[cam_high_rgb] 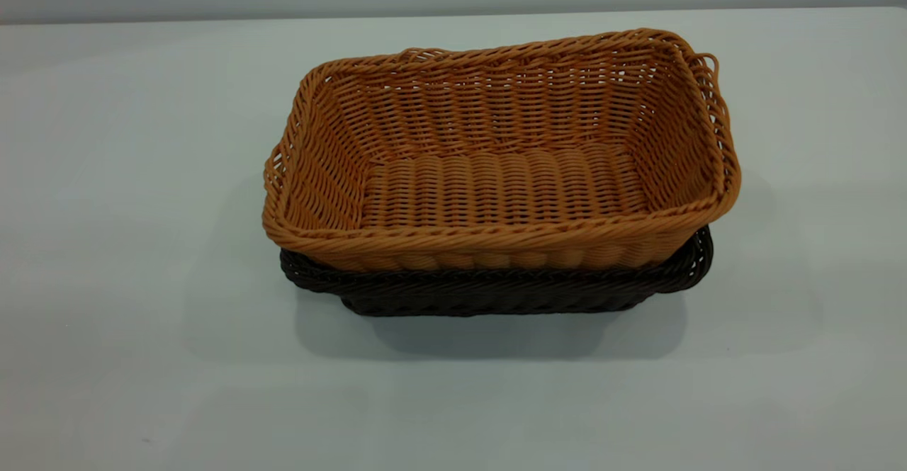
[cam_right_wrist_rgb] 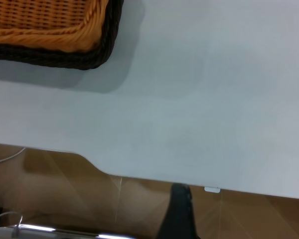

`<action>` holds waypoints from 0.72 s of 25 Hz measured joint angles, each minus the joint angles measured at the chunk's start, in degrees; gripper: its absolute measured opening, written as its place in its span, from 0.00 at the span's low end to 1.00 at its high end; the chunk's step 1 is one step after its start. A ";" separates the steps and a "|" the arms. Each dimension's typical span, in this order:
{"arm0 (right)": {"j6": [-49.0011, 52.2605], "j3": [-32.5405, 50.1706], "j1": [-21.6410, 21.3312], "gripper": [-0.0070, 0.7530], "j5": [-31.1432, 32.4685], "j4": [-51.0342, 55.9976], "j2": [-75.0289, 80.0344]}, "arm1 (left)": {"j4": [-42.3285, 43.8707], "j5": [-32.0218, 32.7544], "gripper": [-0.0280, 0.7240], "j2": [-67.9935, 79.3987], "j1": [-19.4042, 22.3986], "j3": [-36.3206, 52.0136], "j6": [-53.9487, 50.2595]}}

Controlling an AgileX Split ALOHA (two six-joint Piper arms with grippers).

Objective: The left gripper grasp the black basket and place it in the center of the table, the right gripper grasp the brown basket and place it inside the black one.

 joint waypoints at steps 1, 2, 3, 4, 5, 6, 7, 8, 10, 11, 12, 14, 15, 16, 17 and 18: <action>0.00 0.00 -0.07 0.75 0.00 0.00 -0.06 | 0.00 0.00 0.72 -0.69 0.00 0.00 -0.06; 0.00 0.00 -0.70 0.75 0.00 0.00 -0.55 | 0.00 0.00 0.72 -1.26 0.00 0.00 -0.12; 0.00 0.00 -2.31 0.75 0.06 0.00 -1.22 | 0.00 0.00 0.72 -1.57 0.00 0.00 -0.11; 0.00 0.00 -4.08 0.75 0.06 0.52 -2.46 | 0.00 0.00 0.72 -1.76 0.00 0.00 -0.11; 0.00 0.00 -6.37 0.75 0.06 0.71 -4.08 | 0.00 0.00 0.72 -1.75 0.00 0.00 -0.11; 0.00 0.00 -8.59 0.75 0.12 0.77 -6.07 | 0.00 0.00 0.72 -1.75 0.00 0.00 -0.11; 0.00 0.00 -10.49 0.75 0.12 0.81 -8.05 | 0.00 0.00 0.72 -1.77 0.00 0.00 -0.11; 0.00 0.00 -11.65 0.75 0.19 0.81 -10.78 | 0.00 0.00 0.72 -1.82 0.00 0.00 -0.11; 0.00 0.00 -12.62 0.75 0.51 0.93 -16.72 | 0.00 0.00 0.72 -2.33 0.06 0.00 -0.11; 0.00 0.00 -12.69 0.75 0.69 1.02 -19.16 | 0.00 0.00 0.72 -2.79 0.27 0.00 -0.11; 0.00 0.00 -12.75 0.75 0.79 1.13 -21.42 | 0.00 0.00 0.72 -3.30 0.66 0.00 -0.11; 0.00 0.00 -12.75 0.75 1.18 1.26 -23.00 | 0.00 0.00 0.72 -4.49 1.53 0.00 -0.11; 0.00 0.00 -12.75 0.75 1.24 1.33 -23.00 | 0.00 0.00 0.72 -5.33 1.94 0.00 -0.11; 0.00 0.00 -12.75 0.75 1.24 1.48 -23.00 | 0.00 0.06 0.72 -6.30 2.24 0.00 -0.11; 0.00 0.00 -12.75 0.75 1.24 1.53 -23.00 | 0.00 0.06 0.72 -7.15 2.37 0.00 -0.11; 0.00 0.00 -12.75 0.75 1.19 1.59 -23.00 | 0.00 0.06 0.72 -8.31 2.37 0.00 -0.11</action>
